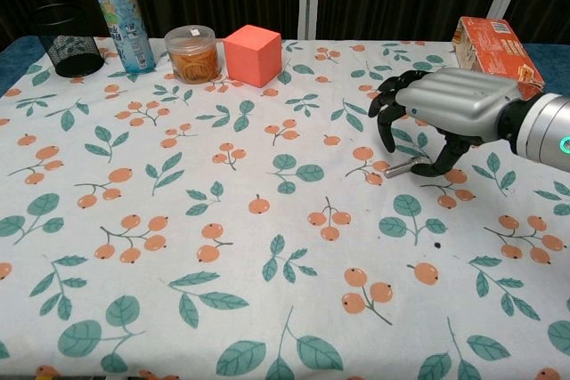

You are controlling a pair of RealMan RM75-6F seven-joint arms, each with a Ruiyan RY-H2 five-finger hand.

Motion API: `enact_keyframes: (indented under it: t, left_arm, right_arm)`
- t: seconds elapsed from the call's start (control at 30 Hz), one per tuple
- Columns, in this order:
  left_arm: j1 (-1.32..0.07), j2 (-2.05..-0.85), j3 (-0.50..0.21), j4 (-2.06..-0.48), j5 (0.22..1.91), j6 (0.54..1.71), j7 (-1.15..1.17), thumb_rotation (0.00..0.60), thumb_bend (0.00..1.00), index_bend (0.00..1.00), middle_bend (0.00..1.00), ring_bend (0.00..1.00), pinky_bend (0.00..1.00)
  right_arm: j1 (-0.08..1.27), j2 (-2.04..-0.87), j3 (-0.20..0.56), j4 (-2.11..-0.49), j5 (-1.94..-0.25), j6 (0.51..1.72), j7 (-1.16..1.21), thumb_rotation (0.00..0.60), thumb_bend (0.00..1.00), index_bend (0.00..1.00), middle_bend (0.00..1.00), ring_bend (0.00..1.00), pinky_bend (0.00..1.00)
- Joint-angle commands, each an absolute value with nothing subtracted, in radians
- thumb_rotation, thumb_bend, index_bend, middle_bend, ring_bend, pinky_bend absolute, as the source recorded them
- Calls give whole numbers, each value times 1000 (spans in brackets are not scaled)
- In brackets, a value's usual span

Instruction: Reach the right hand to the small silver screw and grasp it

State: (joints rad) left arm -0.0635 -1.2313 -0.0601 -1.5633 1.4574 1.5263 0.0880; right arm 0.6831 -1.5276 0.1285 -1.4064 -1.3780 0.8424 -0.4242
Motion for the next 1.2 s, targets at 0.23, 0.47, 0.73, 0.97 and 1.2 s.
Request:
enact_keyframes:
  t: [0.23, 0.47, 0.73, 0.97, 1.2]
  left_arm:
    - [-59, -1237, -60, -1553, 1457, 1531, 77, 600, 0, 167, 117, 43, 0]
    - [-56, -1241, -61, -1544, 1454, 1530, 66, 600, 0, 167, 117, 43, 0]
    - [-56, -1245, -62, -1535, 1454, 1528, 58, 600, 0, 167, 117, 43, 0]
    - [-56, -1247, -60, -1530, 1456, 1525, 56, 600, 0, 167, 117, 43, 0]
    - [-59, -1249, -62, -1530, 1458, 1523, 61, 600, 0, 167, 117, 43, 0]
  right_arm:
    - [693, -1599, 103, -1351, -1379, 873, -437, 600, 178, 498, 178, 0, 0]
    - [699, -1619, 95, -1320, -1367, 871, -424, 600, 200, 516, 178, 0, 0]
    - [702, -1623, 92, -1317, -1367, 883, -397, 600, 304, 542, 181, 0, 0]
    - [677, -1568, 132, -1396, -1324, 891, -197, 600, 306, 547, 182, 0, 0]
    - [662, -1519, 163, -1406, -1279, 830, 77, 600, 306, 551, 186, 0, 0]
